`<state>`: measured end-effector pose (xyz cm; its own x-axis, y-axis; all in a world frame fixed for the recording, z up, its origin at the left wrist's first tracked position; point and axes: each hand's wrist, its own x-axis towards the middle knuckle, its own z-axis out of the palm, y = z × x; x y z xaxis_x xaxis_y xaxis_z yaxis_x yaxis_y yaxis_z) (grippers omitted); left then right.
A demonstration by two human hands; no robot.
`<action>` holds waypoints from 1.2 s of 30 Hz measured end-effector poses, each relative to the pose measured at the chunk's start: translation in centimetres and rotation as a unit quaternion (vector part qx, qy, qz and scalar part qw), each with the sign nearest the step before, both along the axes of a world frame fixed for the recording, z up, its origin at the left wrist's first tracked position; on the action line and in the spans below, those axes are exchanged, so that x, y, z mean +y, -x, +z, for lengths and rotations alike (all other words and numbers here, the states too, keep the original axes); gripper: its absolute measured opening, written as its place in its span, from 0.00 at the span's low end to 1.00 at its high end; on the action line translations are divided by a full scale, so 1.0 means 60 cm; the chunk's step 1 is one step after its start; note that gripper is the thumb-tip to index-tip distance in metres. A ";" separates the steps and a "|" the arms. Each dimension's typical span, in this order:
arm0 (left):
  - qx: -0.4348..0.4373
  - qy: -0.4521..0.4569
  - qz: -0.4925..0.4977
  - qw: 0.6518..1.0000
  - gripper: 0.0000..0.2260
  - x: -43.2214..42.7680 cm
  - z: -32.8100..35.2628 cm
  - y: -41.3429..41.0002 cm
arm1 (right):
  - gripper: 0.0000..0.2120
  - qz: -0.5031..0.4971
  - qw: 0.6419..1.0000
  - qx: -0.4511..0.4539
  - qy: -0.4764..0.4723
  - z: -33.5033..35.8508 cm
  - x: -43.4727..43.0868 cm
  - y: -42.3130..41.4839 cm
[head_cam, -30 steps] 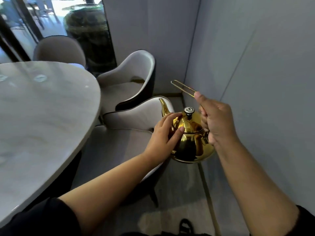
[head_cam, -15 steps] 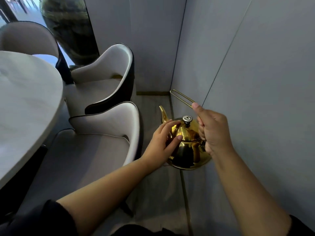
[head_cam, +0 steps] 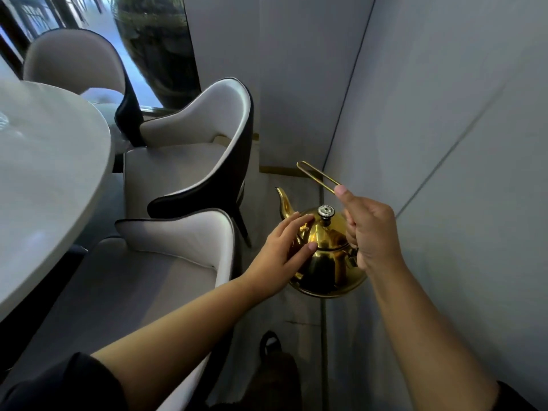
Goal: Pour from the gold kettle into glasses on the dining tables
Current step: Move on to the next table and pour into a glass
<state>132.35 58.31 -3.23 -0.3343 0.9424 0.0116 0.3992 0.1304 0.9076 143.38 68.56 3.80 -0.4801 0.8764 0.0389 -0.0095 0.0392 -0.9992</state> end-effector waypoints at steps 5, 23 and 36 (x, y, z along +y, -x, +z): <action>0.004 -0.001 0.041 0.999 0.23 0.084 -0.001 0.076 | 0.26 0.044 0.999 -0.010 -0.007 0.005 0.096 0.088; 0.017 0.019 0.084 0.996 0.21 0.398 0.013 0.342 | 0.27 0.070 0.996 0.023 0.050 0.005 0.413 0.368; -0.007 -0.001 0.149 0.989 0.20 0.726 0.023 0.569 | 0.28 0.143 0.990 0.008 0.012 0.011 0.755 0.623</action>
